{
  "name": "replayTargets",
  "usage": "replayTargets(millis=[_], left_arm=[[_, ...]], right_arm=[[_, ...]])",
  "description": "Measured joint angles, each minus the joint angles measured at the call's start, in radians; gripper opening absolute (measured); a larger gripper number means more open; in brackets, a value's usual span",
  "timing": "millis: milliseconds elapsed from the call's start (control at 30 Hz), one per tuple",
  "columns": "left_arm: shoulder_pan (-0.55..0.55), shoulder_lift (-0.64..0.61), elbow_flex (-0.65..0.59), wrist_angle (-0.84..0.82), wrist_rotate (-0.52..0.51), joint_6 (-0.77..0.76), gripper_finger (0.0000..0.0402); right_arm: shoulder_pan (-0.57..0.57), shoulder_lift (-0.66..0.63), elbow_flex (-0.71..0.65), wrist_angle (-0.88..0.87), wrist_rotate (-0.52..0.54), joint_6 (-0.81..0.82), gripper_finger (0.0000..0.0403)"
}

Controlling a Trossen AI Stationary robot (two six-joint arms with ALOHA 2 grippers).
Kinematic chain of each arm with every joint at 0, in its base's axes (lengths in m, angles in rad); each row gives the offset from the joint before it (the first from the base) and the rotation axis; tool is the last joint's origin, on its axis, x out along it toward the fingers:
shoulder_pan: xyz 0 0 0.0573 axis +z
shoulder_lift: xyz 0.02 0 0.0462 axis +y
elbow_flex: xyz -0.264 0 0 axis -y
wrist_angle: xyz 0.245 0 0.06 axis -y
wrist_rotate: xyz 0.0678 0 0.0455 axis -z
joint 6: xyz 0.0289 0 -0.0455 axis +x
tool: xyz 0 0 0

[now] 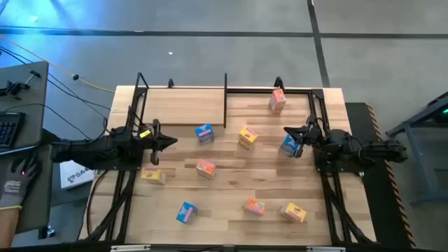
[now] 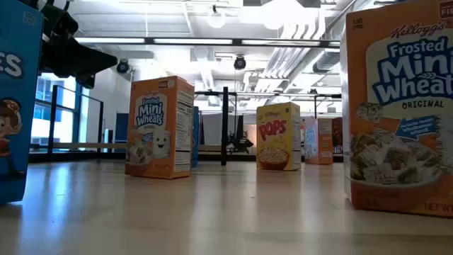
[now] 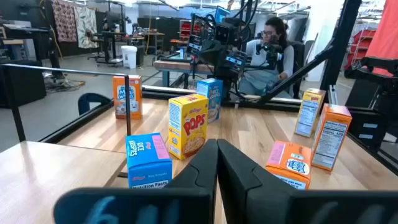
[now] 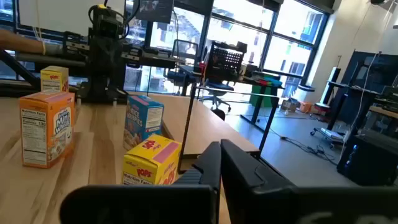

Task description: Stack cereal on shelf

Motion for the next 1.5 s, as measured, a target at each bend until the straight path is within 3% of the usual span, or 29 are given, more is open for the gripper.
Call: replayTargets(millis=[1500], left_arm=[[0.000,0.001,0.000,0.023,0.000,0.001,0.0000]], right_arm=[[0.000,0.000,0.000,0.000,0.000,0.000,0.0000]])
